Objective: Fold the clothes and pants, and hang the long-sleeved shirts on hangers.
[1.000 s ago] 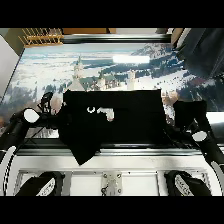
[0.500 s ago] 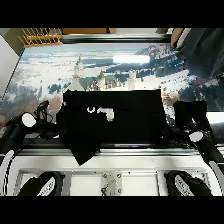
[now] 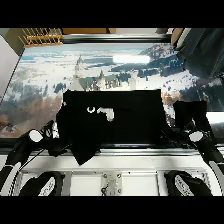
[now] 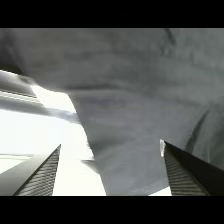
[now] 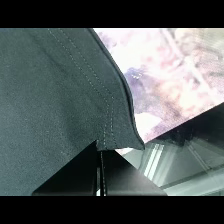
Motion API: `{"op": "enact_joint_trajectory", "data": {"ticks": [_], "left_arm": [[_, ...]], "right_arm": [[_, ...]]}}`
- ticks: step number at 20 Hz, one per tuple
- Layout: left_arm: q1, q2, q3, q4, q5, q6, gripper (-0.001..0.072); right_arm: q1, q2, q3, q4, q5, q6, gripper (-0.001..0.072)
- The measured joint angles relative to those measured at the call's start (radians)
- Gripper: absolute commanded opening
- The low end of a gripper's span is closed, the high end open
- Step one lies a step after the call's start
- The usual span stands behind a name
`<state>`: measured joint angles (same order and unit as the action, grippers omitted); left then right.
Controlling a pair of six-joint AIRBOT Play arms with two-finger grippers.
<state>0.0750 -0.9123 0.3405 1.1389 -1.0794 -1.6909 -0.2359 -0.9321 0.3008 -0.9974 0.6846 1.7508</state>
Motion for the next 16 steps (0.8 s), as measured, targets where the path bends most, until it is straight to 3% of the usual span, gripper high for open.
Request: {"op": "enact_joint_trajectory", "data": {"ticks": [2,3,6,11,16], "left_arm": [[-0.060,-0.035,0.001,-0.030,0.018,-0.003,0.0690],[-0.089,-0.055,0.008,-0.044,0.028,-0.005,0.0598],[-0.149,-0.106,0.040,-0.042,0.072,-0.008,0.0004],[-0.177,-0.086,0.114,0.017,0.011,-0.011,0.0008],[-0.182,0.071,0.195,0.126,-0.172,-0.011,0.0008]], "right_arm": [[0.000,0.000,0.000,0.000,0.000,0.000,0.0010],[0.000,0.000,0.000,0.000,0.000,0.000,0.0010],[0.000,0.000,0.001,0.000,0.001,0.000,0.0010],[-0.001,0.000,0.065,-0.055,0.101,-0.022,0.0010],[-0.001,0.000,0.219,-0.235,0.365,-0.034,0.0010]]}}
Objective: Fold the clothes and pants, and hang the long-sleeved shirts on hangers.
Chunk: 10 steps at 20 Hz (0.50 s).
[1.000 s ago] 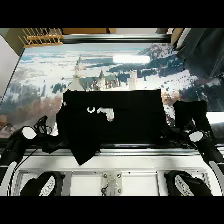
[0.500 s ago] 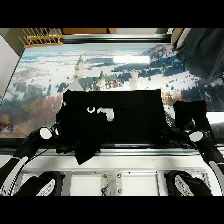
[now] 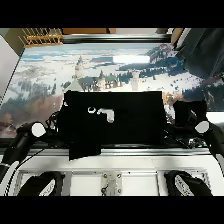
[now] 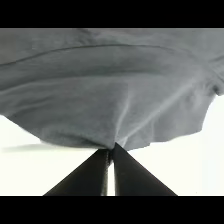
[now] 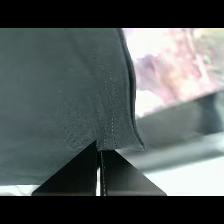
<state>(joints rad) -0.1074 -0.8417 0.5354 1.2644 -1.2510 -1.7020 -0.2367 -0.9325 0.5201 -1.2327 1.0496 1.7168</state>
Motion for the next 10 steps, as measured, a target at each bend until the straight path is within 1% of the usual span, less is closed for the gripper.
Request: {"op": "enact_joint_trajectory", "data": {"ticks": [2,5,7,10], "left_arm": [[0.000,0.055,0.028,0.019,-0.058,0.000,0.0008],[0.000,0.087,0.084,0.034,-0.107,0.000,0.0008],[0.000,0.060,0.144,0.042,-0.112,0.006,0.0008],[0.000,-0.048,0.263,0.047,-0.086,0.040,0.0008]], "right_arm": [[0.000,-0.001,0.061,-0.055,0.097,-0.006,0.0009],[0.000,-0.010,0.148,-0.093,0.192,-0.012,0.0009],[0.000,-0.032,0.206,-0.105,0.224,-0.014,0.0009],[0.001,-0.100,0.307,-0.111,0.250,-0.014,0.0009]]}}
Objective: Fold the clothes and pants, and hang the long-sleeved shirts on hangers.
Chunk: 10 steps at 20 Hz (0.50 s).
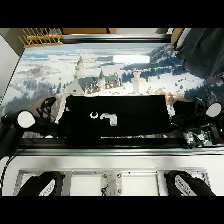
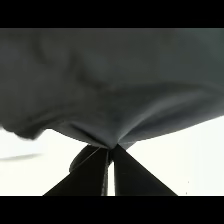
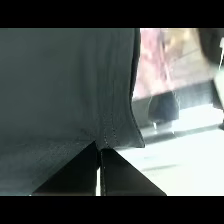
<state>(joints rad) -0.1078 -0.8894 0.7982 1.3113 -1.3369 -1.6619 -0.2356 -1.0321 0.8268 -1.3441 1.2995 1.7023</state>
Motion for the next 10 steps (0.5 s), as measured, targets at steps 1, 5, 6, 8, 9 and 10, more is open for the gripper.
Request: {"op": "enact_joint_trajectory", "data": {"ticks": [1,5,6,8,9,10], "left_arm": [[0.000,-0.044,0.042,0.002,0.015,0.009,0.0008],[0.000,-0.266,0.237,0.005,0.066,0.056,0.0008],[0.003,-0.325,0.288,0.006,0.076,0.064,0.0008],[0.015,-0.430,0.381,0.006,0.090,0.074,0.0008],[0.024,-0.476,0.424,0.006,0.093,0.076,0.0008],[0.034,-0.523,0.468,0.006,0.097,0.079,0.0009]], "right_arm": [[0.001,-0.030,0.035,0.000,0.004,0.000,0.0009],[0.006,-0.182,0.190,0.006,0.010,0.000,0.0009],[0.011,-0.224,0.231,0.012,0.008,0.000,0.0009],[0.024,-0.304,0.304,0.016,0.002,0.000,0.0009],[0.032,-0.340,0.336,0.019,-0.010,0.000,0.0010],[0.039,-0.375,0.368,0.023,-0.022,0.004,0.0009]]}}
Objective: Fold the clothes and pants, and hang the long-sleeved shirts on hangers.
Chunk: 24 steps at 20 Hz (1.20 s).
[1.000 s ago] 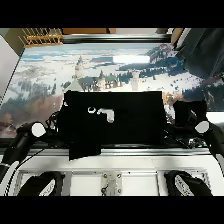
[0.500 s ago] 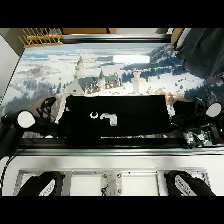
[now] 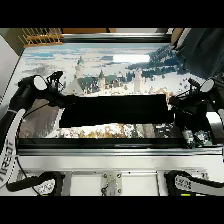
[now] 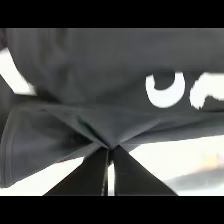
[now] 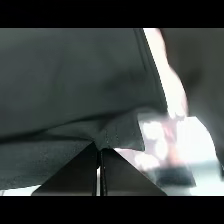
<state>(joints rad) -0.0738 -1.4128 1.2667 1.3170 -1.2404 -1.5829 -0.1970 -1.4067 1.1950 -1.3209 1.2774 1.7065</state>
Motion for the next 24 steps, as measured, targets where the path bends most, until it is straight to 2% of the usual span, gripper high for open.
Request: {"op": "enact_joint_trajectory", "data": {"ticks": [4,5,6,7,8,12,13,14,15,19,20,24], "left_arm": [[0.027,-0.153,0.150,-0.004,0.000,0.006,0.0010],[0.030,-0.187,0.182,-0.004,-0.005,0.006,0.0138],[0.031,-0.214,0.208,-0.005,-0.008,0.007,0.0391],[0.033,-0.239,0.233,-0.008,-0.010,0.006,0.0496],[0.035,-0.258,0.257,-0.013,-0.015,0.006,0.0496],[0.047,-0.275,0.321,-0.039,-0.023,0.006,0.0493],[0.049,-0.264,0.323,-0.043,-0.023,0.005,0.0433],[0.048,-0.249,0.318,-0.050,-0.021,0.003,0.0186],[0.044,-0.230,0.303,-0.053,-0.014,0.003,0.0014],[0.000,-0.147,0.187,-0.060,0.048,0.002,0.0009],[-0.016,-0.130,0.156,-0.061,0.067,-0.002,0.0009],[-0.073,-0.098,0.084,-0.062,0.105,-0.005,0.0009]], "right_arm": [[0.015,-0.103,0.079,0.058,-0.080,0.014,0.0023],[0.016,-0.120,0.089,0.084,-0.106,0.014,0.0050],[0.018,-0.133,0.095,0.108,-0.132,0.015,0.0268],[0.018,-0.143,0.099,0.136,-0.159,0.013,0.0547],[0.018,-0.151,0.103,0.166,-0.187,-0.006,0.0627],[-0.011,-0.156,0.122,0.240,-0.235,-0.096,0.0627],[-0.027,-0.155,0.124,0.249,-0.230,-0.128,0.0626],[-0.047,-0.155,0.123,0.253,-0.214,-0.165,0.0626],[-0.067,-0.159,0.119,0.256,-0.199,-0.196,0.0626],[-0.146,-0.203,0.100,0.267,-0.150,-0.304,0.0621],[-0.161,-0.221,0.098,0.271,-0.140,-0.329,0.0570],[-0.180,-0.291,0.094,0.297,-0.108,-0.396,0.0569]]}}
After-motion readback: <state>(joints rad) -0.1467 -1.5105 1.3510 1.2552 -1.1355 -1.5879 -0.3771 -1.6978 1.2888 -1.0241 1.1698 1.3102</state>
